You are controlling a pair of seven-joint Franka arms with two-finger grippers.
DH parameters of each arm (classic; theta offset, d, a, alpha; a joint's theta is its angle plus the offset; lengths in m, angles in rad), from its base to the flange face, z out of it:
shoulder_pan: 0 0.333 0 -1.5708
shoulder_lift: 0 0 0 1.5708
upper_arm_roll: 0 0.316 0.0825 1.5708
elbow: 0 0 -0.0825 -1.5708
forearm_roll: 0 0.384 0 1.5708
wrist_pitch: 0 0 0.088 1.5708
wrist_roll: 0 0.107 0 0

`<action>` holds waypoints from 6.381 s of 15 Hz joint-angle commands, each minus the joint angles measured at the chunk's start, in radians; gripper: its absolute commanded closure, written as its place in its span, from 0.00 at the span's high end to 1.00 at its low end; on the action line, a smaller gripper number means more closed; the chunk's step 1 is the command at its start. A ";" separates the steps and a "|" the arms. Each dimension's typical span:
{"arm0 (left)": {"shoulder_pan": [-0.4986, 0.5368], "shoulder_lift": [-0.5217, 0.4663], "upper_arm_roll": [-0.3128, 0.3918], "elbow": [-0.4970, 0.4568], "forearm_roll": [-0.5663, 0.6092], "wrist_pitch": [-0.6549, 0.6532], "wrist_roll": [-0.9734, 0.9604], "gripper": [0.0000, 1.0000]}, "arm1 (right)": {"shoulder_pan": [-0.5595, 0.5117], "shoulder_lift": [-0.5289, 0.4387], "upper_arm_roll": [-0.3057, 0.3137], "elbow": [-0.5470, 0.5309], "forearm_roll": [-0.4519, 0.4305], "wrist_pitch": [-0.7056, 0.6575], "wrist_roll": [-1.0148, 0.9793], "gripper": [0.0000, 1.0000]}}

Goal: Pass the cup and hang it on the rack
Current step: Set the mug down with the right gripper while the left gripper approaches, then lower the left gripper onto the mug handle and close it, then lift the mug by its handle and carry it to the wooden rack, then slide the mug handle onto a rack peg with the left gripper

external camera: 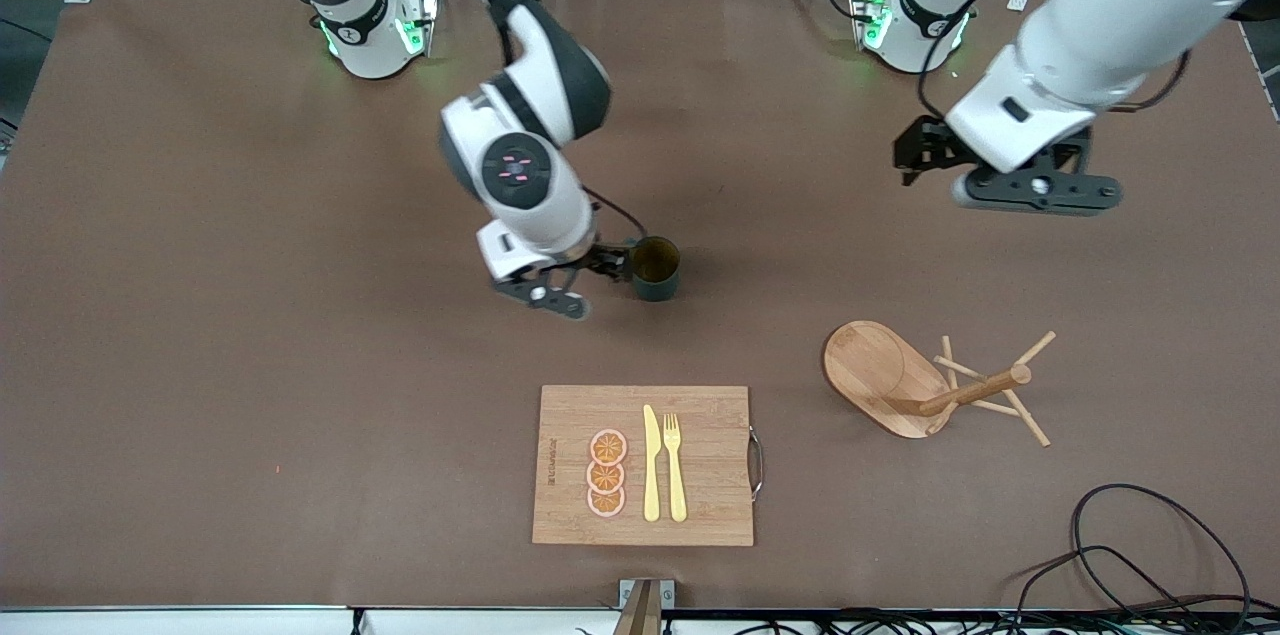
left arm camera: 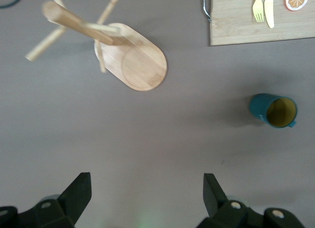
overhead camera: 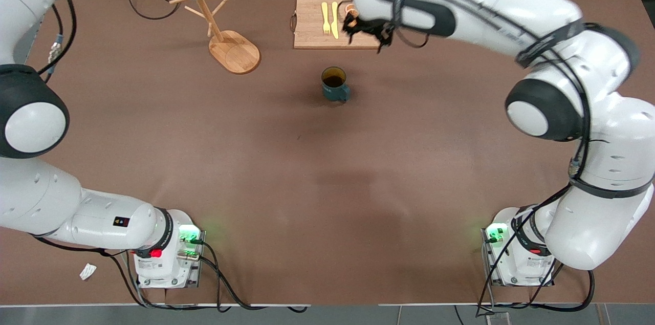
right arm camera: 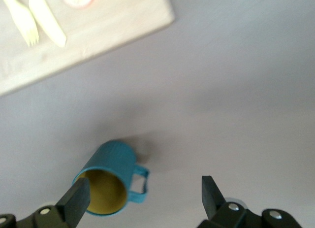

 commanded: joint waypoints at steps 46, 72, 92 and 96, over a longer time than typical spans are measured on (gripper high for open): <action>-0.948 0.853 0.317 0.263 0.510 0.431 -1.874 0.54 | -0.684 -0.467 0.024 -0.023 -0.197 -0.572 -0.895 1.00; -0.721 0.537 0.303 0.263 0.175 0.391 -1.465 0.01 | -0.685 -0.666 0.024 -0.200 -0.200 -0.472 -0.941 1.00; 0.020 0.413 0.303 0.230 -0.784 -0.010 -0.659 0.00 | -0.685 -0.666 0.023 -0.198 -0.200 -0.478 -0.941 1.00; 0.084 0.442 0.303 0.185 -0.888 -0.025 -0.665 0.00 | -0.685 -0.663 0.023 -0.178 -0.200 -0.496 -0.955 1.00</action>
